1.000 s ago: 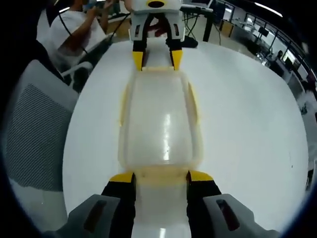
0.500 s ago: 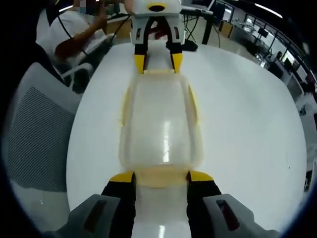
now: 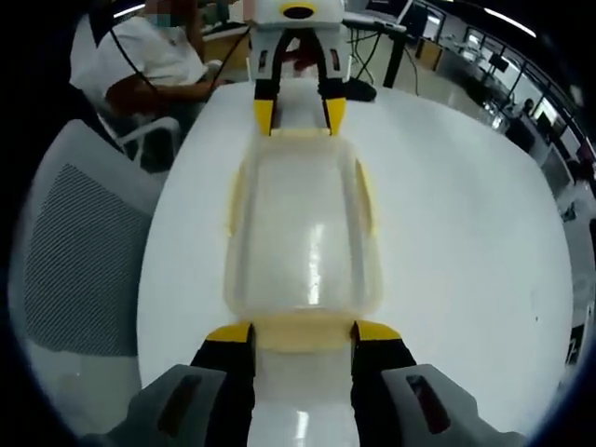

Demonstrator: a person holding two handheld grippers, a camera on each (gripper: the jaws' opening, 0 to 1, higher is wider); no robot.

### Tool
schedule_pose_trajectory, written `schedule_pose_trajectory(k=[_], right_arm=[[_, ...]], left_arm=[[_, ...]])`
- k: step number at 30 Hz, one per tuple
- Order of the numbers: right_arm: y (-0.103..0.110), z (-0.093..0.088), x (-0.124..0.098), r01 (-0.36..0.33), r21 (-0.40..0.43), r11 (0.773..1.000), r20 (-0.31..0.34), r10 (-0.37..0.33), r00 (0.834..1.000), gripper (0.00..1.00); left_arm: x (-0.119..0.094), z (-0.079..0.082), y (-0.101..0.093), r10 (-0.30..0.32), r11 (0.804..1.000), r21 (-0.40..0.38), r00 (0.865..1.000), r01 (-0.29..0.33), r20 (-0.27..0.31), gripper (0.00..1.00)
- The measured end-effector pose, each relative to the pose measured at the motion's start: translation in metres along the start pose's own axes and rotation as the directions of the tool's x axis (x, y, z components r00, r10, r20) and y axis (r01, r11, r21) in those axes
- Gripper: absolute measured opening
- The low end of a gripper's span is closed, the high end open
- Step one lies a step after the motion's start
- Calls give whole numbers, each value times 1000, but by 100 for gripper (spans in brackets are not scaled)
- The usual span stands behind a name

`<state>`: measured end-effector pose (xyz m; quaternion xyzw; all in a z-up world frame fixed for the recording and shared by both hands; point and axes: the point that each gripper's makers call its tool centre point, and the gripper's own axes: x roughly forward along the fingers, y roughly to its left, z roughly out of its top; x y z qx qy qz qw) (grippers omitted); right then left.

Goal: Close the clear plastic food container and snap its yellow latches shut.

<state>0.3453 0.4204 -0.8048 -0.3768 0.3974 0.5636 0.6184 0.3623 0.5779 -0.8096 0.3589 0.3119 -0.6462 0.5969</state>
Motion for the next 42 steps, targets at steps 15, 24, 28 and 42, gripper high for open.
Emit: schedule_pose_trajectory(k=[15, 24, 28, 42], right_arm=[[-7, -2, -24, -3, -15, 1000, -23, 3, 1000, 39], [-6, 6, -31, 0, -11, 1000, -13, 0, 1000, 39], [-7, 8, -32, 0, -8, 1000, -11, 0, 1000, 39], [-6, -1, -38, 5, -8, 1000, -17, -5, 1000, 39]], left_arm=[[-16, 23, 4, 8, 1000, -7, 1000, -8, 30, 39], [-23, 24, 4, -3, 1000, -5, 1000, 3, 26, 39], [-25, 24, 5, -1, 1000, -9, 1000, 2, 31, 39], [-21, 33, 4, 8, 1000, -4, 999, -8, 33, 39]])
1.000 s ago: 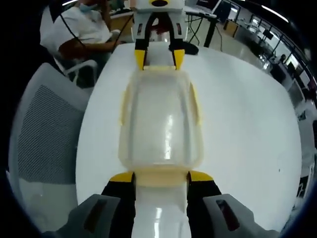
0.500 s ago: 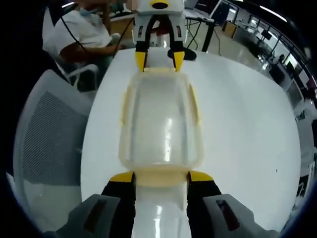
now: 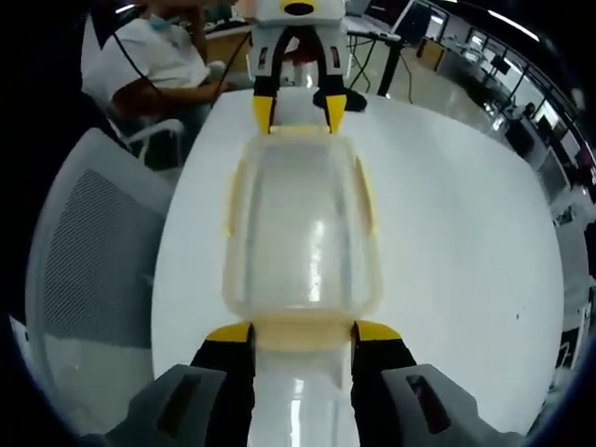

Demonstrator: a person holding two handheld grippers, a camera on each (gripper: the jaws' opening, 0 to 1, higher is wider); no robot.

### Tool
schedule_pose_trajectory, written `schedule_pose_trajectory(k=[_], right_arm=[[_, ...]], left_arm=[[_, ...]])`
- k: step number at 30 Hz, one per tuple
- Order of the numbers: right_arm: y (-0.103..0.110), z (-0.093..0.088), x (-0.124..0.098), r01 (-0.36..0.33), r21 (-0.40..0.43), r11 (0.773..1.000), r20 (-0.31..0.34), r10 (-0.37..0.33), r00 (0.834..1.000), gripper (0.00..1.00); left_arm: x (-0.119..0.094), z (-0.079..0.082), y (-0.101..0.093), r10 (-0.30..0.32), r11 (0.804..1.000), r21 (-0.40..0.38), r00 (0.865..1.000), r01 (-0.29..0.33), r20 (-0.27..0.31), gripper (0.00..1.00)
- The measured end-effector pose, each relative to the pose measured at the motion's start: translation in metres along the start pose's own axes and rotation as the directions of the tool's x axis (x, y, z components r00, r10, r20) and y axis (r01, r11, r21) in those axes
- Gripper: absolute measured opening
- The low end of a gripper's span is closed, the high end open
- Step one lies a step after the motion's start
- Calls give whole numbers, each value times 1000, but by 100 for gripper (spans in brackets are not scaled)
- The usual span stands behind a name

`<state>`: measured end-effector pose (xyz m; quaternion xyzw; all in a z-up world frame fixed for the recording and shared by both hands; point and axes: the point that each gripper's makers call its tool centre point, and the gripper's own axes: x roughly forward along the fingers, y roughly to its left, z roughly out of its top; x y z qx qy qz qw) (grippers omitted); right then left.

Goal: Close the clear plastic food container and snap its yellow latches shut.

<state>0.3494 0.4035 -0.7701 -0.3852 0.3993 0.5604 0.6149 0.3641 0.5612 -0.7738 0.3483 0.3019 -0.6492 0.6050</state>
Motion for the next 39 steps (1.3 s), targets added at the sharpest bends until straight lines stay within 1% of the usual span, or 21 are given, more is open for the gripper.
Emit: schedule_pose_trajectory(k=[9, 13, 22, 32, 39], right_arm=[[1, -11, -10, -5, -11, 1000, 7, 5, 1000, 39], [4, -20, -12, -9, -11, 1000, 10, 9, 1000, 39], [5, -34, -17, -12, -18, 1000, 28, 13, 1000, 39], [6, -54, -23, -19, -15, 1000, 40, 19, 999, 39], [3, -68, -30, -20, -25, 1000, 45, 21, 999, 39]], left_arm=[[7, 14, -3, 4, 1000, -11, 1000, -4, -3, 39], [11, 22, -5, 4, 1000, -14, 1000, -4, -6, 39], [19, 35, -7, 6, 1000, -19, 999, -7, -36, 39], [31, 52, -9, 6, 999, -32, 998, -8, -62, 39], [37, 65, -7, 1, 999, -52, 999, -3, -51, 39]])
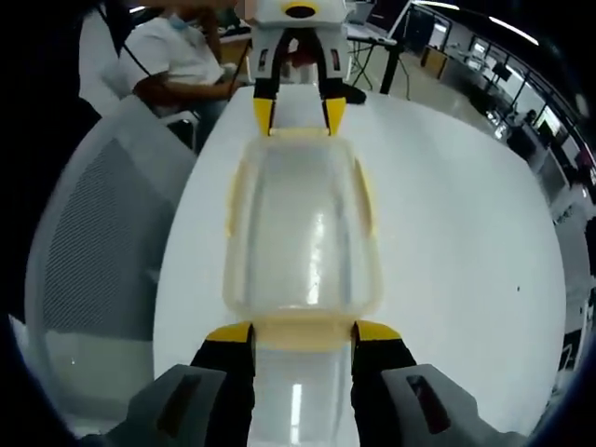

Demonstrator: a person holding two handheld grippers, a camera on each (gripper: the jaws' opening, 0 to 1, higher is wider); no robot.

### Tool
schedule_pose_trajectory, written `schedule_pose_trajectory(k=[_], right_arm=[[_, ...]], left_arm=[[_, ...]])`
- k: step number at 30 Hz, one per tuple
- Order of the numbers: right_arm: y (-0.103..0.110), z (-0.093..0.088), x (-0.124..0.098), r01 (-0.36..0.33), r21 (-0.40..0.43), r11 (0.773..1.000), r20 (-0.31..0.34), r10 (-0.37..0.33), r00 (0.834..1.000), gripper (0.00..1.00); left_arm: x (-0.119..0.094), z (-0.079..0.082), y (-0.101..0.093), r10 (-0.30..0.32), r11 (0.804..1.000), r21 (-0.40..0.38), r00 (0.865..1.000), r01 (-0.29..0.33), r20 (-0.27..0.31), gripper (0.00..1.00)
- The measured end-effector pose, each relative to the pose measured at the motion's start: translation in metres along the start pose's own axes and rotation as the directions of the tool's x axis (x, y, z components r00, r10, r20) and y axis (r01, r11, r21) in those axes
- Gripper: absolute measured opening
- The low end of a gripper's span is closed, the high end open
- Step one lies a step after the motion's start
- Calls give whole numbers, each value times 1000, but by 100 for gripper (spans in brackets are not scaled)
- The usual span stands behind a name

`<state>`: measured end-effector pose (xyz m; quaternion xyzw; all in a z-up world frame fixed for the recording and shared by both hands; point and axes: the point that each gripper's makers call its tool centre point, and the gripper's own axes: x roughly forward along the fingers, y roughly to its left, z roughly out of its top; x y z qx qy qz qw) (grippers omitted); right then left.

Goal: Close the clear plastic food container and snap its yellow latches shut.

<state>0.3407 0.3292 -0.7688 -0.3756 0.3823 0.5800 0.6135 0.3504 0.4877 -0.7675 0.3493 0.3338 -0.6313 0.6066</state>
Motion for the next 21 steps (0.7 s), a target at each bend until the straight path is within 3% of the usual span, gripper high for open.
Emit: schedule_pose_trajectory(k=[21], right_arm=[[4, -38, -16, -8, 1, 1000, 23, 8, 1000, 39]], left_arm=[[25, 33, -3, 2, 1000, -5, 1000, -2, -16, 39]])
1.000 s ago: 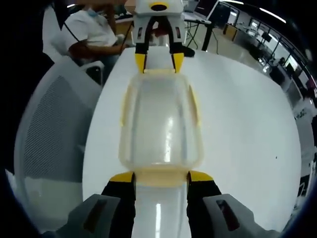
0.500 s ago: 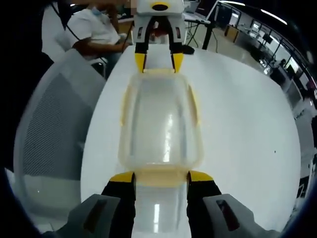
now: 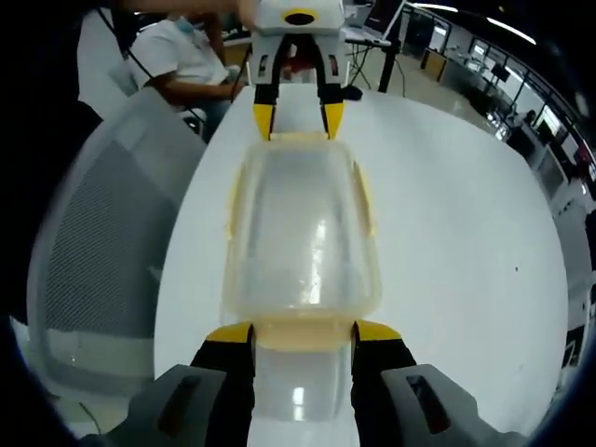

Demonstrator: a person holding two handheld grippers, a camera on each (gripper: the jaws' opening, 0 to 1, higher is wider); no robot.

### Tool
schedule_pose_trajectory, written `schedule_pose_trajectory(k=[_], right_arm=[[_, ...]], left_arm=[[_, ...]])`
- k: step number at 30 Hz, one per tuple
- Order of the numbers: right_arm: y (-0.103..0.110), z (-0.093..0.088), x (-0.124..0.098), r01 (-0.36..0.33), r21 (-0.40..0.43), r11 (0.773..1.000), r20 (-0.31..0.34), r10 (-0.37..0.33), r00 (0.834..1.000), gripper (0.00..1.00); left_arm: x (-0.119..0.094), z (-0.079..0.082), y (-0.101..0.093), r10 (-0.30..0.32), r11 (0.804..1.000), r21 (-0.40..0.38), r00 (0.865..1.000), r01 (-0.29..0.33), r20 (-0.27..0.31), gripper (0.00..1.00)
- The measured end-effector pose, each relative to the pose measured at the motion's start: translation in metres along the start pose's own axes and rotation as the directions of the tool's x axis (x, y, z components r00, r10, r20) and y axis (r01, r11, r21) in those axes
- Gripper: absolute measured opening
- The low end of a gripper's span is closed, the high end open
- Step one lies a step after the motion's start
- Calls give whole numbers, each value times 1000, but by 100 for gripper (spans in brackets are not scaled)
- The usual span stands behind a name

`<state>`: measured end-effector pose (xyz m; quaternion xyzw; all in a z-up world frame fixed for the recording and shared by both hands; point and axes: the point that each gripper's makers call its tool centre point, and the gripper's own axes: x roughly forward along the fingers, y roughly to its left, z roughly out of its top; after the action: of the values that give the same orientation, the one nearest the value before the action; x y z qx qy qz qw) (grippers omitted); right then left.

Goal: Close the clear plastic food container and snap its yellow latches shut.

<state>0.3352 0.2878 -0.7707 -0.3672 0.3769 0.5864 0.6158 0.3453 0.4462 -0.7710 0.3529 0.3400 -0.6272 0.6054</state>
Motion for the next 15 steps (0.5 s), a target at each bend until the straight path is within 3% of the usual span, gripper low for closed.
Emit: schedule_pose_trajectory(k=[15], right_arm=[[5, -21, -10, 9, 8, 1000, 11, -9, 1000, 39]], left_arm=[[11, 21, -3, -9, 1000, 7, 1000, 10, -23, 39]])
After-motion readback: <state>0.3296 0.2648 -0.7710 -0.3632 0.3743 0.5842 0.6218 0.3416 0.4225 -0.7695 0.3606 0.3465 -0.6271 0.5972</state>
